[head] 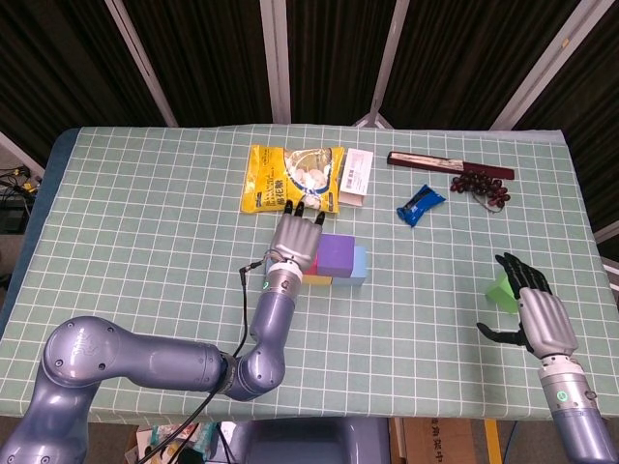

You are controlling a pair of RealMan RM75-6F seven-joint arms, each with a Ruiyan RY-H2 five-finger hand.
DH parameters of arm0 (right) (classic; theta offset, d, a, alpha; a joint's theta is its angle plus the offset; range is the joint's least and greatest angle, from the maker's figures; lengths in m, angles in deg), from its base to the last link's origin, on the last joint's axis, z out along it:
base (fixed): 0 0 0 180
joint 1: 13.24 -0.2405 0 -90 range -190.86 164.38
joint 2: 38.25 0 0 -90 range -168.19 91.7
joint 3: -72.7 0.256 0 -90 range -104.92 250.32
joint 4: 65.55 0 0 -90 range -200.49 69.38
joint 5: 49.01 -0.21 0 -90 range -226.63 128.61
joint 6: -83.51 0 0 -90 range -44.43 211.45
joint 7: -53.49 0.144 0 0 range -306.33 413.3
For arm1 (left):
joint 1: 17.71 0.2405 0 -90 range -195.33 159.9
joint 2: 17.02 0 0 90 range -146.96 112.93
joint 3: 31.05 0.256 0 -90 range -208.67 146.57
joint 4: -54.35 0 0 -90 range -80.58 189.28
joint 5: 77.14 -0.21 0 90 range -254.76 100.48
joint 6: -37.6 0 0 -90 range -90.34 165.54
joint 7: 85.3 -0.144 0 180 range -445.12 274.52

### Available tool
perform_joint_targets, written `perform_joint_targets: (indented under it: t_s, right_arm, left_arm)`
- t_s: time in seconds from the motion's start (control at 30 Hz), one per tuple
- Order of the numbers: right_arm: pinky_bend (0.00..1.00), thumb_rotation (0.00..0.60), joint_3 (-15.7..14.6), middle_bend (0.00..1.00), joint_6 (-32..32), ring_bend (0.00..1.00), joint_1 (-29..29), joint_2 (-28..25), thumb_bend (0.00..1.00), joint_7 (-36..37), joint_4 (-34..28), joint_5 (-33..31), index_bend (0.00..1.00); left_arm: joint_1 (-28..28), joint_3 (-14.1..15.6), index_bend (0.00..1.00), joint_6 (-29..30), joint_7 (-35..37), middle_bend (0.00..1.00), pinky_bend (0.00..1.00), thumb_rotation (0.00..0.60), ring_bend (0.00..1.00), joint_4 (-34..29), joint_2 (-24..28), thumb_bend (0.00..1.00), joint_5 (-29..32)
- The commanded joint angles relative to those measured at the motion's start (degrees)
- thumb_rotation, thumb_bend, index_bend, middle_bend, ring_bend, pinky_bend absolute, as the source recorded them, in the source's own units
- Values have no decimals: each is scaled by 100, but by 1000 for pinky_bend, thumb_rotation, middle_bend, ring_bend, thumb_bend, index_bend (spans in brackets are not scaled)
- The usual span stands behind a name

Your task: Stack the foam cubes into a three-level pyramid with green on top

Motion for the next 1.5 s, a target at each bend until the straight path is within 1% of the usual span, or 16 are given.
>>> perform_joint_targets:
  t_s: [0.03,0.3,0.63,0.73,0.83,0.97,1.13,1.27,1.37,1.5]
  right_arm:
    - [0,600,1,0,-1,0,1,-4,207,5,-1,1,0]
    - [0,600,-2,0,-9,0,1,4,206,-5,6,7,0]
    - [0,600,7,0,-23,0,3,8,206,9,13,2,0]
    - [0,600,5,0,-18,0,3,7,207,15,12,5,0]
    - [0,600,4,0,-8,0,2,2,207,23,7,5,0]
    - [0,600,0,0,-9,0,3,-2,207,20,2,18,0]
    - [0,600,-4,0,-15,0,5,-4,207,19,-7,37,0]
    - [0,600,-5,0,-29,0,10,-9,207,12,-19,49,0]
    - [0,600,1,0,-49,0,15,-19,207,12,-31,55,0]
    - [0,600,14,0,-72,0,24,-34,207,33,-45,60,0]
  left_arm:
    - [3,-2,0,10,4,302,0,600,32,6,-9,343,-14]
    - [36,-29,0,2,56,199,0,600,32,-18,-15,266,-77]
    - [94,-42,0,36,88,176,0,600,31,-129,34,250,-106]
    - [117,-60,0,59,115,165,0,600,31,-179,63,201,-117]
    - [142,-80,0,92,158,145,0,600,29,-235,98,129,-144]
    - [203,-95,0,144,242,121,0,600,25,-359,175,88,-208]
    - [309,-135,0,213,380,104,0,600,22,-609,337,85,-298]
    - [443,-154,0,308,510,86,0,600,20,-951,564,85,-389]
    - [588,-121,0,431,602,78,0,600,20,-1271,793,101,-482]
    - [856,-33,0,574,812,77,0,600,20,-1710,1130,154,-659]
